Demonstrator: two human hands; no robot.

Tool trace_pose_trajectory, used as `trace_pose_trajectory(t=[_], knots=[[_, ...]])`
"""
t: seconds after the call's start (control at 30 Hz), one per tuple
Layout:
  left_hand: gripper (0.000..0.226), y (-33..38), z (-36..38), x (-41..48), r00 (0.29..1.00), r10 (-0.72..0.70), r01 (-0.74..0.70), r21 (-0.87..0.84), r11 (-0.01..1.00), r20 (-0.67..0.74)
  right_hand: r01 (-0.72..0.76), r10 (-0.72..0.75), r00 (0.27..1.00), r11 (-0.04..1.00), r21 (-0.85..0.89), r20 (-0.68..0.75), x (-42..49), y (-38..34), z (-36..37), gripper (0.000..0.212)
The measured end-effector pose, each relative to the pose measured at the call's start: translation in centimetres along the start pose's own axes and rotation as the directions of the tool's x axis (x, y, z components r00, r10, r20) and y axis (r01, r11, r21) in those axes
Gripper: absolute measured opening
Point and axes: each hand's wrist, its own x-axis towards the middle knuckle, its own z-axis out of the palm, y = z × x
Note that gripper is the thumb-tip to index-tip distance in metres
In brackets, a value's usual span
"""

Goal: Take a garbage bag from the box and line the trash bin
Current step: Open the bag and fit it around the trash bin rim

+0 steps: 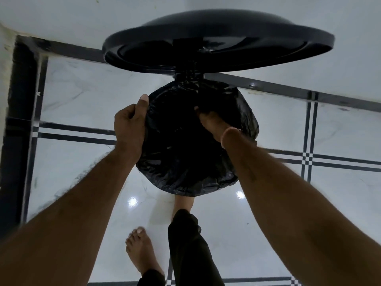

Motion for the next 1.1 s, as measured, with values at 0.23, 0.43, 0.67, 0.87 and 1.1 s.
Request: trace_pose_trajectory(t=[0.23,0.43,0.67,0.87,1.1], knots=[[0.079,0.6,-0.1,-0.4,1.0,0.006,-0.006,0.004,1.0,-0.018,0.362,-0.416,0.905,0.864,-0.35,-0.092,-8.9,5.4,0.3,0.051],[0.079,0.5,-0.1,-0.2,0.999,0.01,-0.01,0.015,1.0,-0.03,0.051,-0.042,0.999,0.937,-0.345,0.033,-4.8,6.0,2.9,0.062],[0.075,0.8,0.1,-0.6,0.999,-0.018,0.02,0.045,0.999,-0.036,0.132,-0.174,0.976,0.952,-0.276,-0.133,-5.7,4.9,2.6,0.049],[0.077,1.1,0.1,-0.6,0.998,-0.045,0.046,0.028,0.999,-0.035,0.226,-0.137,0.972,0.762,-0.606,0.19,-10.0,5.6,3.7,0.044],[0.081,1.9,-0.1,-1.2,0.997,-0.08,0.08,0.043,0.996,-0.004,0.177,-0.235,0.97,0.866,-0.468,-0.067,-9.1,5.0,2.8,0.036]])
